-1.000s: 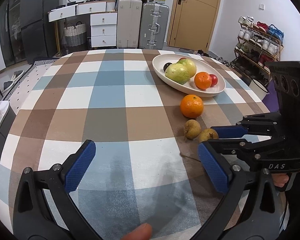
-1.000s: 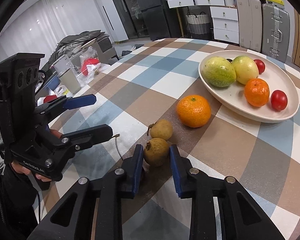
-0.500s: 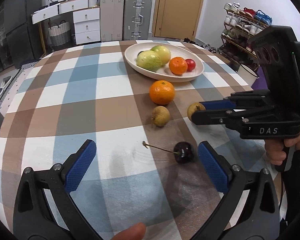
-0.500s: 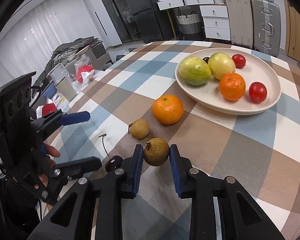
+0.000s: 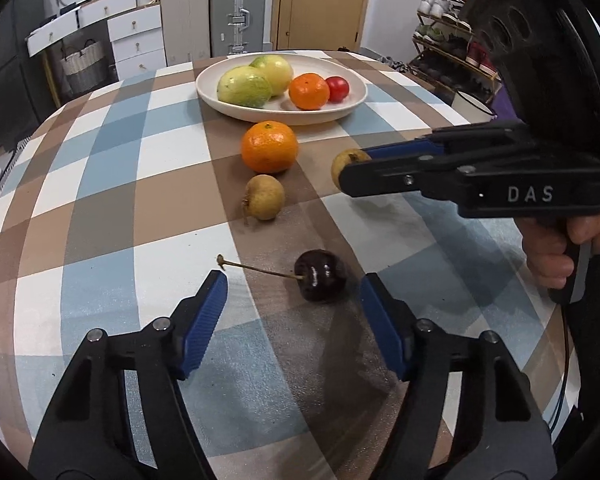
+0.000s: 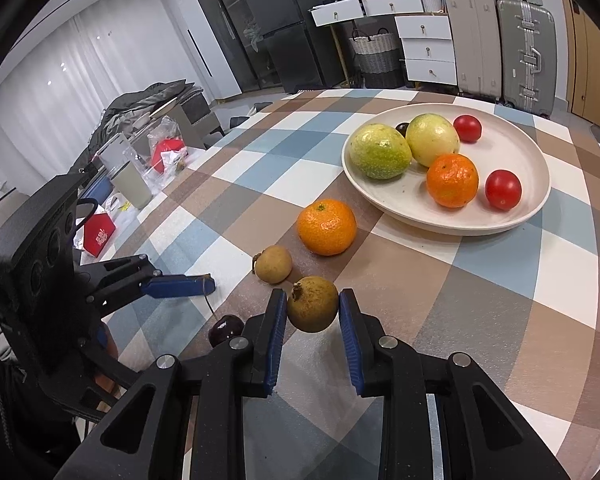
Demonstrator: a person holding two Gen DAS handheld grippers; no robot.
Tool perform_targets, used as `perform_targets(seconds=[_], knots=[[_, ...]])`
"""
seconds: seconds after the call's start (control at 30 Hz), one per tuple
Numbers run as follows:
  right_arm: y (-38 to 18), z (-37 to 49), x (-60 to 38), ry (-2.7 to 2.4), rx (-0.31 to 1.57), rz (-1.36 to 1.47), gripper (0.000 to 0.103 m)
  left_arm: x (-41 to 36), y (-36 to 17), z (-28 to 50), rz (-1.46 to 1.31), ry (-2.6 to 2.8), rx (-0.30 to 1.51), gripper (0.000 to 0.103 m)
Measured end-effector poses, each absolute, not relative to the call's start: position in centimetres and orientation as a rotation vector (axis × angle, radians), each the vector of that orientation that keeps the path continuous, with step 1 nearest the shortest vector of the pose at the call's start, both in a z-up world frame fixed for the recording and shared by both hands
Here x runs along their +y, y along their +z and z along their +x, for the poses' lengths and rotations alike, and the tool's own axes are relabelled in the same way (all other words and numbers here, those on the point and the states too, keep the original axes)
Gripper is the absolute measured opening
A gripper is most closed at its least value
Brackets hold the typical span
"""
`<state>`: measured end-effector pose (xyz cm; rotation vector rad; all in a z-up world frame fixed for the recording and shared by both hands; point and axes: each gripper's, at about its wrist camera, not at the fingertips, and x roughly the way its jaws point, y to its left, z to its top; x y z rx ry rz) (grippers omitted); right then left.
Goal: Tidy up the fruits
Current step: 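Grasp a small brown pear with the right gripper while the left grasps another dark cherry, then carry the pear and cherry onto the cream plate and release both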
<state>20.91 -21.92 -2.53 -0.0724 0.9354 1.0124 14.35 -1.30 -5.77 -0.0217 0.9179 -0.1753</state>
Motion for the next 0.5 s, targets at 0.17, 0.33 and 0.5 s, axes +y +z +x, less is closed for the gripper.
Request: perform_targets(seconds=[0.17,0.33,0.5], knots=[[-2.38,20.83,-21.99,1.012,0.931,-0.075,0.027,-1.81,-5.68,14.39,-0.003,-0.186,0.913,0.047],[-2.32,20.74,-22.02,1.013,0.929,-0.078,0.027,-1.90,-5.55,14.20,-0.018,-0.207,0.908,0.028],[-2.24,20.62,-21.93,1.019,0.927,-0.085,0.027,-2.16,-5.34,13.99,-0.031,-0.227,0.895,0.023]])
